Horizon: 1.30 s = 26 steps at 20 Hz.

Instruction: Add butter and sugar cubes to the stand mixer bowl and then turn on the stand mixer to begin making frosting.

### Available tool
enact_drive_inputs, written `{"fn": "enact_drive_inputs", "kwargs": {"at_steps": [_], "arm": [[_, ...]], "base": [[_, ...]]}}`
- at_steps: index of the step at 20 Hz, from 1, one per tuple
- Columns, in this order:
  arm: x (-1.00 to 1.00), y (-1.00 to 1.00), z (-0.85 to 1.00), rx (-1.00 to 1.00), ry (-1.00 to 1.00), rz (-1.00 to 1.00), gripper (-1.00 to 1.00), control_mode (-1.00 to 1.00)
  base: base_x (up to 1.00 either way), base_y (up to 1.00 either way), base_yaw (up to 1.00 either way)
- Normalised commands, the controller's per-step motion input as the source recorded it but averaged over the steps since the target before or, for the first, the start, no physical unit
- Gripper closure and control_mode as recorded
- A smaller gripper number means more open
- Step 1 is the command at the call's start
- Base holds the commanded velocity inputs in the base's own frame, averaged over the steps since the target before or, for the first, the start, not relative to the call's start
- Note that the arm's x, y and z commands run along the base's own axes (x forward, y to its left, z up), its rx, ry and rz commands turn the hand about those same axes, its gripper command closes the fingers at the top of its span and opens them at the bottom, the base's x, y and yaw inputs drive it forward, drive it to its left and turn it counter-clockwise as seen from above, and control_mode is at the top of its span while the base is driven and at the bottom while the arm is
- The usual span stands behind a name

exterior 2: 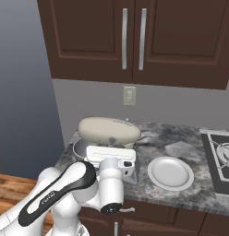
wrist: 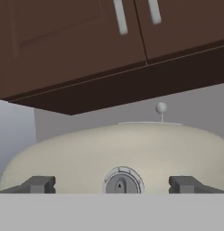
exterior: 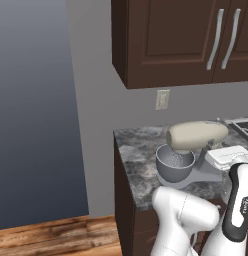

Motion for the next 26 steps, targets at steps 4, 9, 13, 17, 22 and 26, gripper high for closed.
{"fn": "enact_drive_inputs", "kwargs": {"at_steps": [4, 9, 13, 17, 22, 26], "arm": [[0.25, 0.09, -0.13, 0.01, 0.00, -0.06, -1.00, -1.00], [0.25, 0.27, -0.04, 0.00, 0.00, -0.07, -1.00, -1.00], [0.24, 0.30, -0.13, 0.00, 0.00, -0.07, -1.00, -1.00], [0.22, 0.25, -0.28, 0.00, 0.00, -0.06, -1.00, -1.00], [0.22, 0.23, -0.29, 0.00, 0.00, -0.06, -1.00, -1.00], [0.28, 0.31, -0.23, 0.00, 0.01, -0.06, -1.00, -1.00]], "base": [[0.00, 0.00, 0.00], [0.00, 0.00, 0.00], [0.00, 0.00, 0.00], [0.00, 0.00, 0.00], [0.00, 0.00, 0.00], [0.00, 0.00, 0.00]]}}
